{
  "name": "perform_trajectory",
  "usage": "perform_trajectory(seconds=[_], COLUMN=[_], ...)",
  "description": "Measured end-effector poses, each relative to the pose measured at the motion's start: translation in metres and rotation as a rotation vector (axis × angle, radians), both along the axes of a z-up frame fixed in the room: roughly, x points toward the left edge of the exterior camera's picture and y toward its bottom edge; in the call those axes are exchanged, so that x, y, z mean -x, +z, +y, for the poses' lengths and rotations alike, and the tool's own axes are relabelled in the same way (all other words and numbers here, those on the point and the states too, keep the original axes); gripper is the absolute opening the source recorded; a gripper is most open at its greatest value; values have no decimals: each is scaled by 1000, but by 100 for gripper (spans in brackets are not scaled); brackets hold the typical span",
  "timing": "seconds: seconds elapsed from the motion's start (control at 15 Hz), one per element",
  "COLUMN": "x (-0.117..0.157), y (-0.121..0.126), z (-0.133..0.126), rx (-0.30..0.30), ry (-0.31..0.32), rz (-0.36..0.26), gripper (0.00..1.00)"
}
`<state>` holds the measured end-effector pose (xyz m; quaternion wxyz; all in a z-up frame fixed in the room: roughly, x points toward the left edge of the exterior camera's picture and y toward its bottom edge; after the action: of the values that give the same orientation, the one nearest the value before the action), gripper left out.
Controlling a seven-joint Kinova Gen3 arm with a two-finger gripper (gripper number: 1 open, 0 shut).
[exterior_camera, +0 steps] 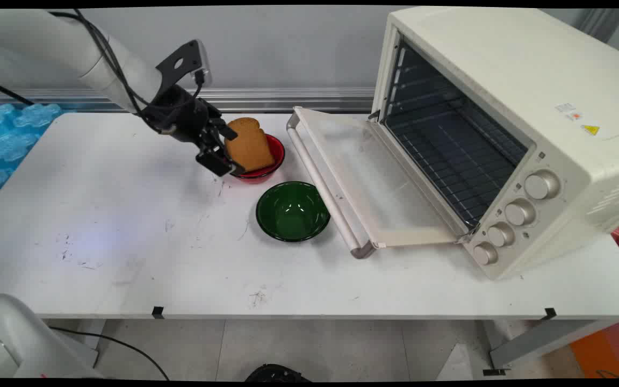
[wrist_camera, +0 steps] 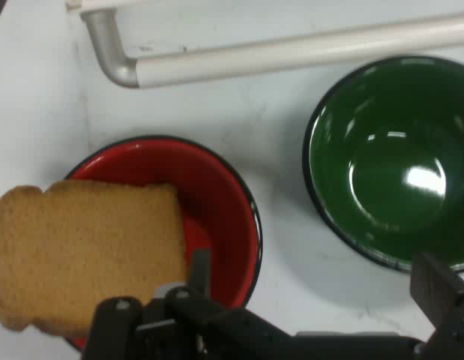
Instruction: Close the oven
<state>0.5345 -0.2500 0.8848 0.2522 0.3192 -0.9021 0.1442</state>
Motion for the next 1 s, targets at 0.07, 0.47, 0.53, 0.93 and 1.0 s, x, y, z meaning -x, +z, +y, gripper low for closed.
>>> perform_trajectory(seconds=[0.07, 0.47, 0.53, 0.93, 1.0], x=[3, 16, 19, 32, 34], y=[0, -7, -12, -42, -46], z=[-2, -12, -12, -21, -22], rx=[1, 15, 20, 56, 61], ry=[7, 24, 18, -15, -17], rz=[13, 68, 75, 96, 98], gripper=[100, 100, 100, 0, 0])
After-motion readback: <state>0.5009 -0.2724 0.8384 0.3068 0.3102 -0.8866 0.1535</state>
